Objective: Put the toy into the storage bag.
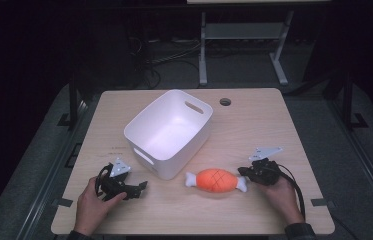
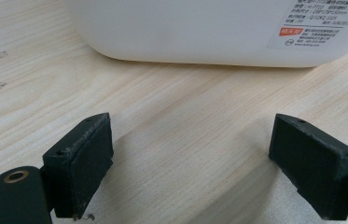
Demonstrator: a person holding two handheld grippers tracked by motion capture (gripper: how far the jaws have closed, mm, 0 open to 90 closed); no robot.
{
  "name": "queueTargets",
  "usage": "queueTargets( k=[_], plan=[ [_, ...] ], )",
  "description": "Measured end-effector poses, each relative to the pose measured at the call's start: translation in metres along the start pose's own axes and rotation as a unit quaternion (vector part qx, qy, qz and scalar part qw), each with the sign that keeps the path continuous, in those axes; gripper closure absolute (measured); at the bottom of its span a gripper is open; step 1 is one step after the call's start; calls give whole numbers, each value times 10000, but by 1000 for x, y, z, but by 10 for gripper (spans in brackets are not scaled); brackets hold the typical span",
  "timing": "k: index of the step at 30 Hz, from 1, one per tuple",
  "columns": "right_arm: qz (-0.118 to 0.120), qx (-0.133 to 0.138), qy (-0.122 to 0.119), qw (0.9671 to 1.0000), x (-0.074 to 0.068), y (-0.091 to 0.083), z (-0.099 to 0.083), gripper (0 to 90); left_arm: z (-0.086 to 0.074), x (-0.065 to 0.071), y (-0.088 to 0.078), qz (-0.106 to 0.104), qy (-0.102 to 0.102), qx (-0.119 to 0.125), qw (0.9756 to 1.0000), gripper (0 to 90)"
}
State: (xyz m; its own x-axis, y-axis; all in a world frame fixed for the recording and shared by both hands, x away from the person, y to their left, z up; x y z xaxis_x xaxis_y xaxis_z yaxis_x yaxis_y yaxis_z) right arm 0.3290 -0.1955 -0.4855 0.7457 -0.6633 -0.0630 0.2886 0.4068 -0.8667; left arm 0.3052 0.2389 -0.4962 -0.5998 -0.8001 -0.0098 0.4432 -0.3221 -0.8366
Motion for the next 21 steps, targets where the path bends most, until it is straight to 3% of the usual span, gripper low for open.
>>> queueTargets(
  k=[21],
  plan=[
    [33,-55,-55,10000,-23,-12,-14,896,0,0,0,1,0,0,10000,127]
  ],
)
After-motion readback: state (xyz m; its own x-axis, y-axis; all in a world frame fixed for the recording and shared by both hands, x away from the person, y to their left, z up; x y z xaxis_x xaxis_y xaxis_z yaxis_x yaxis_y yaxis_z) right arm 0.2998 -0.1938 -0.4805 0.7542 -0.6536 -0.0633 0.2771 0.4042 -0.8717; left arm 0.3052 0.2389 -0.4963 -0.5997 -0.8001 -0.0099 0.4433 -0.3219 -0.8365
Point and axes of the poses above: each handheld gripper's, and its own axes: y roughly forward along the jaws, z roughly out of its top, x roughly to its right, the point moved 3 cm from there along y, roughly forward along the jaws, and after that the axes turned 13 degrees about -x, right-handed, at the moved point
